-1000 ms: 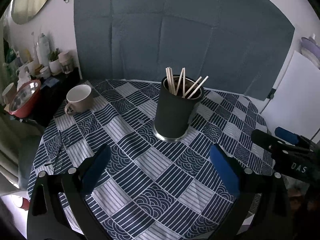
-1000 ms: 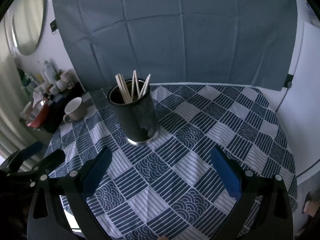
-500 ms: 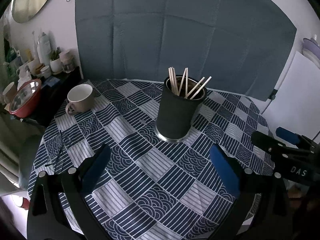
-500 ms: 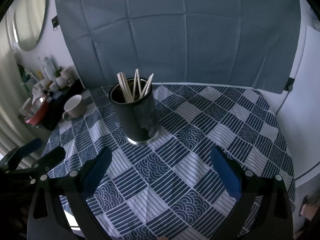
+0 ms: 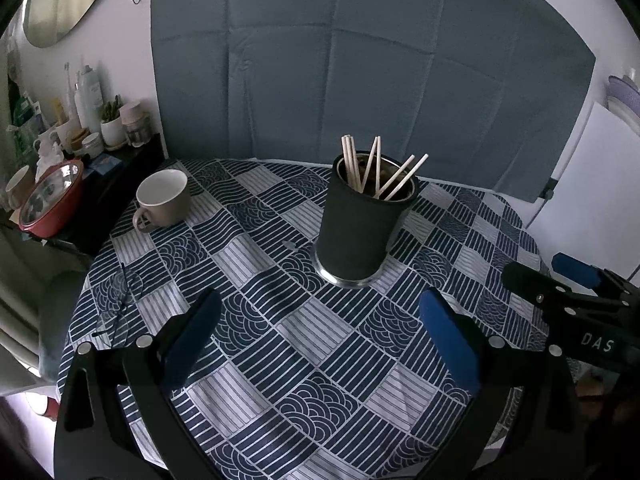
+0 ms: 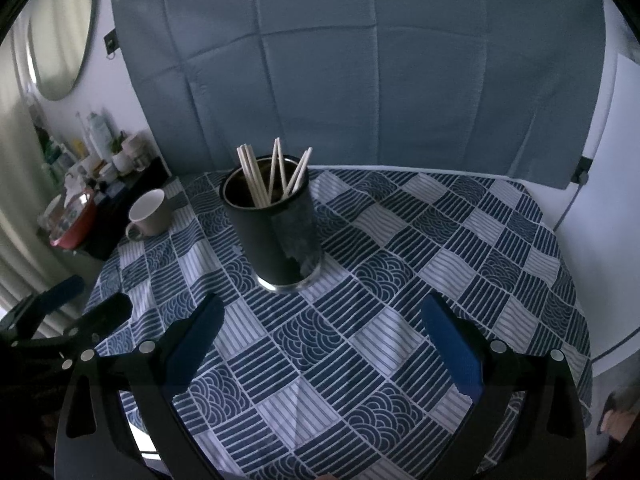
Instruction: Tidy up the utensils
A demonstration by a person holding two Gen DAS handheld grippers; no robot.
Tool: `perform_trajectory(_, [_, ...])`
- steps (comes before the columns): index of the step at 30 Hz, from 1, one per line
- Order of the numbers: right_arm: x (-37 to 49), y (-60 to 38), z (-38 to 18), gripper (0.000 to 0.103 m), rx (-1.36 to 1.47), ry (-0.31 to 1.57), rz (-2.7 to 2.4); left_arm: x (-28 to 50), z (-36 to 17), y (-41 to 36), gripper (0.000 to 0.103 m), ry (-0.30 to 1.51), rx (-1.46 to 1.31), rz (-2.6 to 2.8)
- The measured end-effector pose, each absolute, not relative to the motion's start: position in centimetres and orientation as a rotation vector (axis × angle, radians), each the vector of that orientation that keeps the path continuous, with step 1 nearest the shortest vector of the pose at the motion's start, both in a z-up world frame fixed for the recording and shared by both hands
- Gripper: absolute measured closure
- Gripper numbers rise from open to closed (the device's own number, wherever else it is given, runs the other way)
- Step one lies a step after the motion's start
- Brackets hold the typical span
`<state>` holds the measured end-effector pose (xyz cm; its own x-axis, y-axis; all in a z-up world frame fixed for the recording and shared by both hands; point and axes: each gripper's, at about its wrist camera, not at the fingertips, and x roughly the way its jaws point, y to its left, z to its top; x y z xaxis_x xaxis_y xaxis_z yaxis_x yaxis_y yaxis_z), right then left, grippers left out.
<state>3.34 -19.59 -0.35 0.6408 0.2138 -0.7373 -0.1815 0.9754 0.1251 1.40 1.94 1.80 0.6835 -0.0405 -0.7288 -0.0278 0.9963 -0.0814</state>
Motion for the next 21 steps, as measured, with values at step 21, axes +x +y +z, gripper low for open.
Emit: perform_trajectory(21, [3.93, -19.46, -0.61, 0.008, 0.036, 0.847, 0.228, 1.88, 1.65, 2.12, 0.006, 0.82, -0.095, -0.016])
